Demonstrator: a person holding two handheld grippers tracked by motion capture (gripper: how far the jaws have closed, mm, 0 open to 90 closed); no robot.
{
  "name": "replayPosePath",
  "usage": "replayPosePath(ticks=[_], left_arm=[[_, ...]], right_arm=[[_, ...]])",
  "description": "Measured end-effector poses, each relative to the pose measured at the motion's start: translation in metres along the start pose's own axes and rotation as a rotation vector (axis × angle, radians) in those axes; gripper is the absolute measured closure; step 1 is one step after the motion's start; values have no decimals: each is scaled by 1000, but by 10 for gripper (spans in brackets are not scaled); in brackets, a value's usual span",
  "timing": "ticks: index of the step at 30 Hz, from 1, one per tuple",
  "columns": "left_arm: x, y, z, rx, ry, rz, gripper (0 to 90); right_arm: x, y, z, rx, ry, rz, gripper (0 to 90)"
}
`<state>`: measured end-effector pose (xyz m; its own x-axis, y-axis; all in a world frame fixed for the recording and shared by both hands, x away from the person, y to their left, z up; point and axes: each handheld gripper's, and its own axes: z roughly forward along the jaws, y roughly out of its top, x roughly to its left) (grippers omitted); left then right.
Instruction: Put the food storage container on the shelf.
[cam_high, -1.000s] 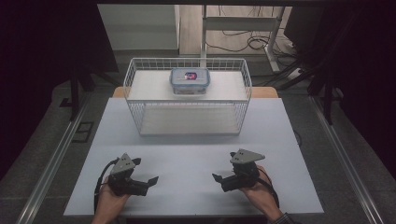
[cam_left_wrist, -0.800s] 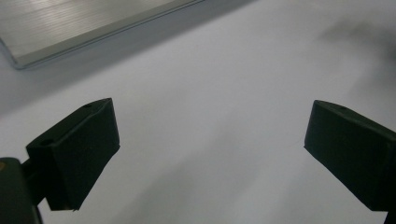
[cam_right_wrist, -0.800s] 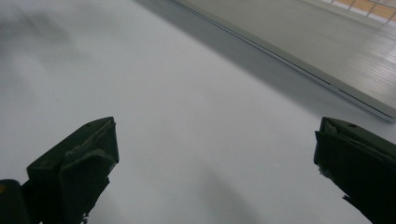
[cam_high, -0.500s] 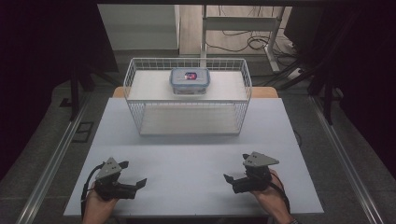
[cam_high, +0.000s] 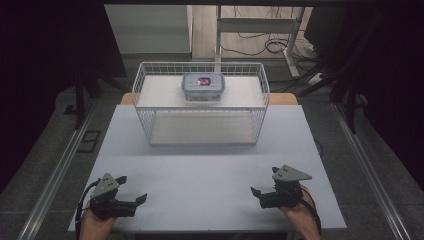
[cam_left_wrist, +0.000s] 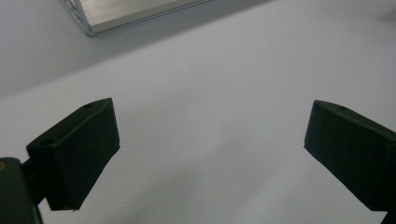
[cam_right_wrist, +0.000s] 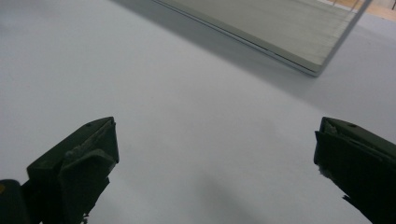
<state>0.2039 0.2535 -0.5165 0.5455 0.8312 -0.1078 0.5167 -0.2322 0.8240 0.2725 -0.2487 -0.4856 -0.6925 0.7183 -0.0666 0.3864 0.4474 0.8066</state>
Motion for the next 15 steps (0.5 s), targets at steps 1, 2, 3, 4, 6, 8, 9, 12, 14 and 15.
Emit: replayPosePath(ticks=[1,2,3,4,6,8,9,12,14,15], left_arm=[[1,-1,-1,-1,3,-2,29],[1,-2,-2,-1,5,-4,29],[3,-3,-4,0,14,-7,29],[3,-3,-4,0,14,-7,29],[5,-6,-7,4,25,-9,29],[6,-8,-8,4,32,-12,29],[7,-9,-9,5,34,-13,29],[9,-12,-11,10,43,-17,30],[11,-14,-12,11,45,-19,30],[13,-16,-13,12,51,-26,30]], right_arm=[[-1,-1,-1,4,-4,2,0],[-2,-2,-3,1,-7,7,0],[-3,-3,-4,2,-12,9,0],[-3,-3,-4,2,-12,9,0],[-7,-7,-8,2,-25,19,0],[-10,-9,-10,3,-34,29,0],[-11,-11,-12,2,-38,33,0],[-15,-15,-16,5,-51,43,0],[-18,-17,-18,5,-62,55,0],[-19,-19,-20,5,-67,59,0]])
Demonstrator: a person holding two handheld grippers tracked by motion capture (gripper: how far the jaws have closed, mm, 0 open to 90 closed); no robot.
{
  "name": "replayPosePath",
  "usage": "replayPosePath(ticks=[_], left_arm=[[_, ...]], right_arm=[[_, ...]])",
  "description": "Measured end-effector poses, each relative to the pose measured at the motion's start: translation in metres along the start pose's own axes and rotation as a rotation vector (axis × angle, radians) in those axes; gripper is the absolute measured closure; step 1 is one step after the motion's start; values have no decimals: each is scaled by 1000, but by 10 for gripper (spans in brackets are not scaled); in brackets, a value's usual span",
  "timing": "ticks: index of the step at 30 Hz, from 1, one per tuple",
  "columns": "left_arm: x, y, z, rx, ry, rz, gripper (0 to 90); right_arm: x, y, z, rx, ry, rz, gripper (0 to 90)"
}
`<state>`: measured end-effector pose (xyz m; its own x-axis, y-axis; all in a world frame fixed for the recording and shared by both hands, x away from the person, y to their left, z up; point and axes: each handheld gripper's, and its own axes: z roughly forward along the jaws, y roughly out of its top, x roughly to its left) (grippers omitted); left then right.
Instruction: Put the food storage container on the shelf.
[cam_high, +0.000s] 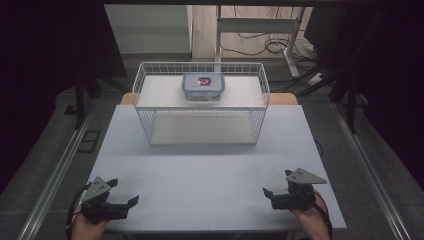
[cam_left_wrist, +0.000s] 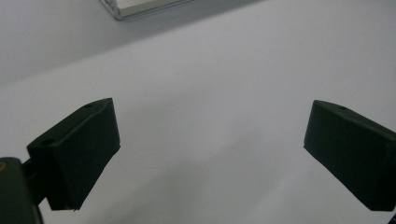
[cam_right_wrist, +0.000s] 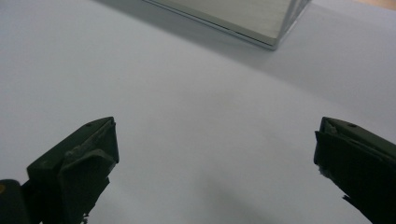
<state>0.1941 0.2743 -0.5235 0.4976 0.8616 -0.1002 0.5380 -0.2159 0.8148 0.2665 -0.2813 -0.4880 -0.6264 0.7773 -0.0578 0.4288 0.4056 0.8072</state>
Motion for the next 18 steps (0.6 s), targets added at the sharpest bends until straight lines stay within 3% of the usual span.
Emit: replayPosePath(ticks=[10,18], left_arm=[[9,-10,-6,10,14,-6,32],[17,-18,-8,32,27,4,30]], right_arm=[[-12,-12,-9,14,-28,45,0],[-17,-24,-10,64,-41,66,0]])
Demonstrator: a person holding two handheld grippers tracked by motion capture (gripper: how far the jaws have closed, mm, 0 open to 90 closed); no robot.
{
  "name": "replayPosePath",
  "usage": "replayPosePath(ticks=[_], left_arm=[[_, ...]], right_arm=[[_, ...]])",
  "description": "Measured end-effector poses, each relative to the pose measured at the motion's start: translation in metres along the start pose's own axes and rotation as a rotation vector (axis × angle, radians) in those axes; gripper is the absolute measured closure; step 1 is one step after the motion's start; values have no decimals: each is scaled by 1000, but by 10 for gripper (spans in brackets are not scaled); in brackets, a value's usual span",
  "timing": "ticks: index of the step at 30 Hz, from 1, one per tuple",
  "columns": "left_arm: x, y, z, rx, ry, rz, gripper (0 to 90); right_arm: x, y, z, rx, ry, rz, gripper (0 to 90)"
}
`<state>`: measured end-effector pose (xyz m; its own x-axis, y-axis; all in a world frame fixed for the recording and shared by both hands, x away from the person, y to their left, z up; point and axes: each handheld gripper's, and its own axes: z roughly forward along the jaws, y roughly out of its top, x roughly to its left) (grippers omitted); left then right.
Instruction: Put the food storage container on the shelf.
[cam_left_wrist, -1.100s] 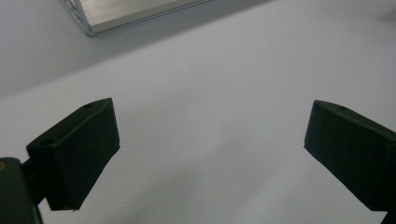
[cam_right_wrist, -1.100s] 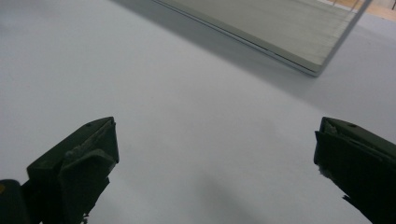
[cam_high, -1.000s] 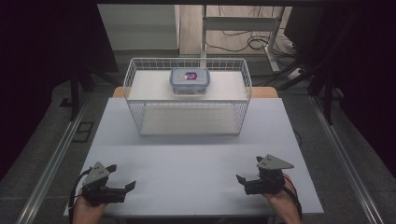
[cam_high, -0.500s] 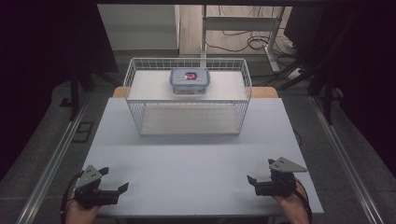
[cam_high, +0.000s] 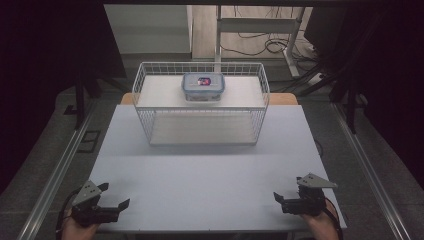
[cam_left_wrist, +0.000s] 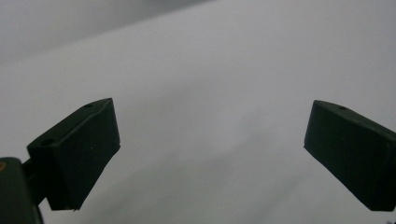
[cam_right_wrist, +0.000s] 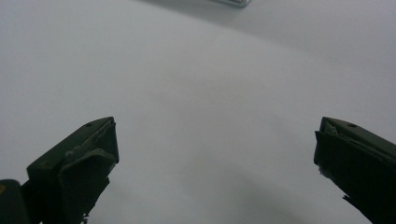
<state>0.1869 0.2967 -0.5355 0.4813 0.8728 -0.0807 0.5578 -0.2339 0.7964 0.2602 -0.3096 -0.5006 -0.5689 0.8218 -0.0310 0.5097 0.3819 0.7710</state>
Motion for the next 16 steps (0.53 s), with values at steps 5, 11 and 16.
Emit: replayPosePath(ticks=[5,11,16], left_arm=[[7,-6,0,27,24,-5,27],[14,-11,2,55,25,-44,26],[12,-10,5,74,26,-29,25]], right_arm=[[-1,-4,1,24,-11,-13,0],[-3,-9,5,69,2,2,0],[-3,-11,9,101,2,5,0]])
